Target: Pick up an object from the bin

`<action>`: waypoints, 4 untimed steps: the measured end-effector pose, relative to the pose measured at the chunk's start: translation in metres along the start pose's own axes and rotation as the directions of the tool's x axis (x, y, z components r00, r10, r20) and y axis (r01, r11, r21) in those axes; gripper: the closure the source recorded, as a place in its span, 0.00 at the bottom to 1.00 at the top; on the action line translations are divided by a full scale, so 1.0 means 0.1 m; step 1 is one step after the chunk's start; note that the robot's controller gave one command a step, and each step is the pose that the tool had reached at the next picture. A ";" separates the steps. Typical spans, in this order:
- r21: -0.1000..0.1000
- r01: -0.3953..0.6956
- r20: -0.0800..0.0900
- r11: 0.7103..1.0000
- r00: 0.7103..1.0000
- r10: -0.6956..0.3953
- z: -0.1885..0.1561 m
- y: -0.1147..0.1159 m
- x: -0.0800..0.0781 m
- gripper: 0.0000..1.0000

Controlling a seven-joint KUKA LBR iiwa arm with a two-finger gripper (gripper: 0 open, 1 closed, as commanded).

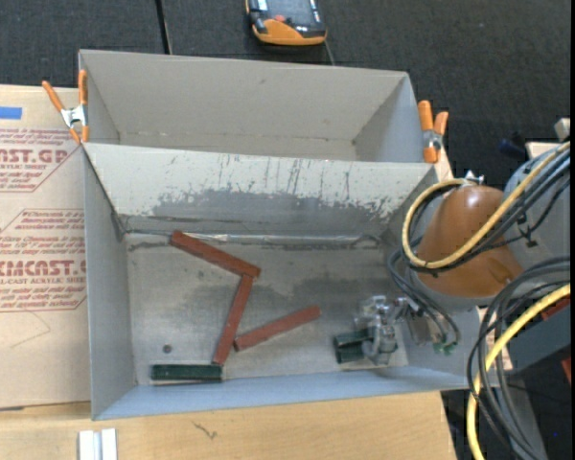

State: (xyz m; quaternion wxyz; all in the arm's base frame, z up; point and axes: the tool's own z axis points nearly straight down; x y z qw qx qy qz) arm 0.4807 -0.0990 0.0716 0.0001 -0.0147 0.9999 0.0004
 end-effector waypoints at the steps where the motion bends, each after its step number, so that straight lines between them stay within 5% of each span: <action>1: 0.000 0.000 0.000 1.000 1.000 0.000 0.00 0.00 0.00 1.00; 3: -0.002 -0.001 -0.011 1.000 1.000 0.001 -0.22 0.01 0.04 1.00; 4: 0.001 -0.001 0.001 1.000 1.000 0.001 -0.58 0.00 0.00 1.00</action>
Offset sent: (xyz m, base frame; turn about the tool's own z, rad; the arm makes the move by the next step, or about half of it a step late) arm -0.0001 -0.0002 0.1033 0.0000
